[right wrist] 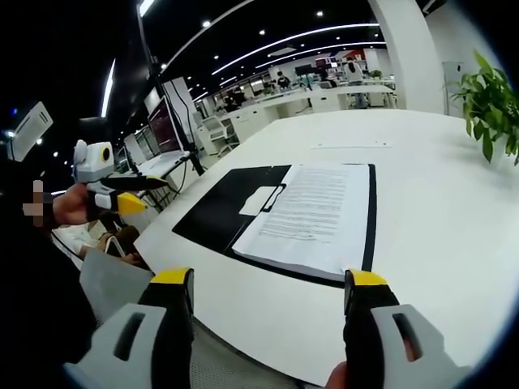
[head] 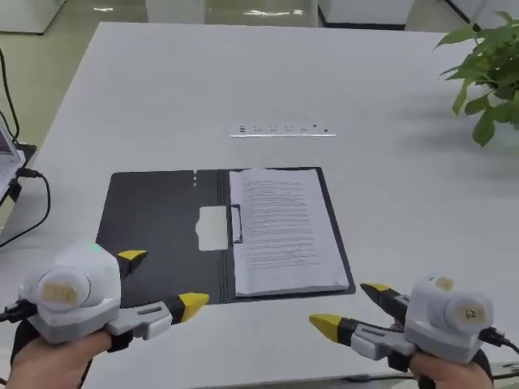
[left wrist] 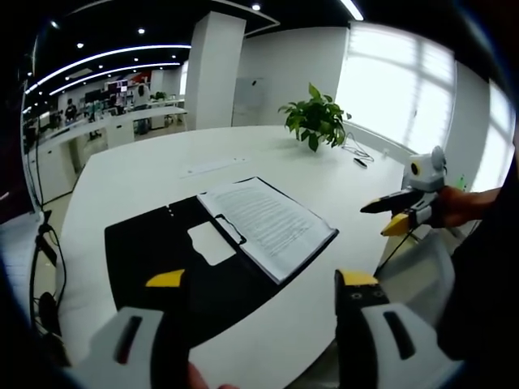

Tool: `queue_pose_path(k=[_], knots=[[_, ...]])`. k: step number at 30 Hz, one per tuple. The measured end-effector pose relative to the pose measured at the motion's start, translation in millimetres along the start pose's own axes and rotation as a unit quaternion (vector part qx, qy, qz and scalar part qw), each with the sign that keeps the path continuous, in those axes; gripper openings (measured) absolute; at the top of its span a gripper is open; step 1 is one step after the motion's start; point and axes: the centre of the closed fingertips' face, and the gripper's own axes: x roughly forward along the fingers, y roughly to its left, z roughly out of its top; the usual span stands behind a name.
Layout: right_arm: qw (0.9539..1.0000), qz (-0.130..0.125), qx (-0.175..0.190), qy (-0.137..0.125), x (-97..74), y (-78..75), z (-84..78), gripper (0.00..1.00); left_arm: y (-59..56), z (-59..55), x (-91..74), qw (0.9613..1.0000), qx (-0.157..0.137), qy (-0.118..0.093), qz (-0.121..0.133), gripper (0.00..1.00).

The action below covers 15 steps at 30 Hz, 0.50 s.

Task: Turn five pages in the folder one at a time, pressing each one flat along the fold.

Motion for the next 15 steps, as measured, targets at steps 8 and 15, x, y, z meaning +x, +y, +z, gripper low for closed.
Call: queue_pose_path(k=[8,15], knots=[[0.9998,-0.007,0.013,-0.013,-1.3,-1.3,6.8,0.75,-4.9,2.0,12.4,0.9999,0.005,0.002,-0.013,0.72],[0.9995,-0.013,0.024,-0.016,-2.9,-2.7,5.4,0.74,-17.3,4.7,25.7,0.9992,0.022,0.016,-0.030,0.70]])
